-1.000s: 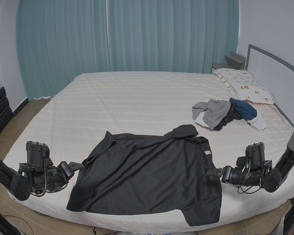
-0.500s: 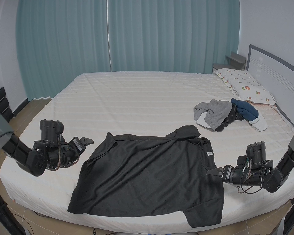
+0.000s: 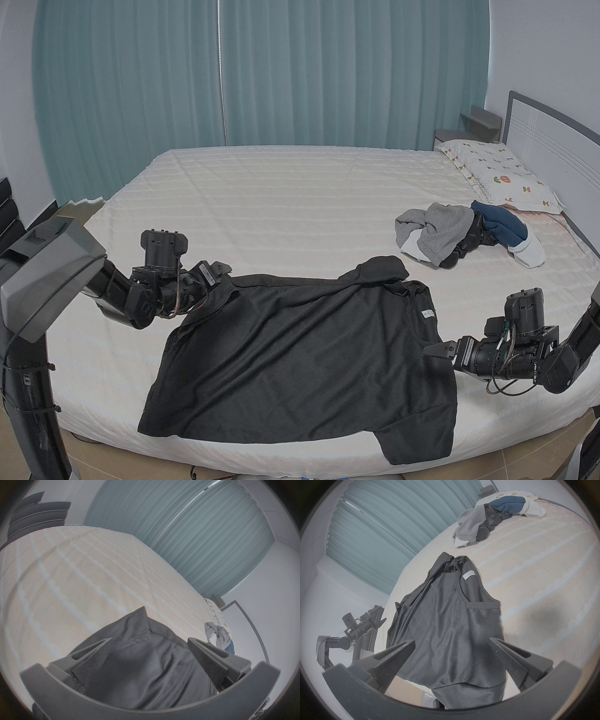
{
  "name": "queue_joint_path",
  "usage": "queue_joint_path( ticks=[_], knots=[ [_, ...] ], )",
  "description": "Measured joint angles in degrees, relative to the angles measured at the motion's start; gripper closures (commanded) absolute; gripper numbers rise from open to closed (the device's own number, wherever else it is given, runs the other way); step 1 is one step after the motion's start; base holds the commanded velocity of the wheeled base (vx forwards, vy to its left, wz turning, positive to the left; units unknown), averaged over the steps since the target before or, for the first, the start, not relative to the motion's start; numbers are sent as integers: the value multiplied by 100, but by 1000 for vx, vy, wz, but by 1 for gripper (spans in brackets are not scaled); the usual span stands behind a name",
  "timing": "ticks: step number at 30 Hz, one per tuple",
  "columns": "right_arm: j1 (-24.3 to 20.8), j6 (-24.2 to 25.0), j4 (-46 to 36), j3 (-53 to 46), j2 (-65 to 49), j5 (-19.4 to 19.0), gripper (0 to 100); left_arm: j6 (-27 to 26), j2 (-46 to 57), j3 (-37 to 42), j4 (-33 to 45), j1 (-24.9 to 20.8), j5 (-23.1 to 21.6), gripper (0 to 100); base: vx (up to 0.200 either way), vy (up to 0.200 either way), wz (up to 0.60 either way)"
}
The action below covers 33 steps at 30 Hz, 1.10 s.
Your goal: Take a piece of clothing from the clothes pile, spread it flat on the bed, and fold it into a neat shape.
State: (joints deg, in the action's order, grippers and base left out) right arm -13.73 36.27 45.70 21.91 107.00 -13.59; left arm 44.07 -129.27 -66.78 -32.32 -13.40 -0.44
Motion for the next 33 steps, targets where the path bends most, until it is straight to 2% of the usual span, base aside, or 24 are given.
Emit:
queue_joint_path(
  ticks=[4,7,11,15,22,23,33],
  knots=[
    [4,-4,-5,-17,-46,2,0,446,-389,-380,-4,-276,238,0,0,0,0],
    [4,-4,-2,-30,-72,7,0,590,-584,-530,-48,-396,300,0,0,0,0],
    [4,-6,0,-46,-91,10,0,599,-730,-599,-55,-432,369,0,0,0,0],
    [4,-15,-2,-66,-99,10,0,500,-805,-638,-61,-453,755,0,0,0,0],
    [4,-30,-2,-88,-101,10,0,295,-951,-730,-57,-438,924,0,0,0,0],
    [4,-30,-2,-90,-101,7,0,290,-984,-761,-59,-427,946,100,0,0,0],
    [-2,-41,-2,-91,-99,7,0,290,-1161,-963,-63,-263,1226,100,0,0,0]
  ],
)
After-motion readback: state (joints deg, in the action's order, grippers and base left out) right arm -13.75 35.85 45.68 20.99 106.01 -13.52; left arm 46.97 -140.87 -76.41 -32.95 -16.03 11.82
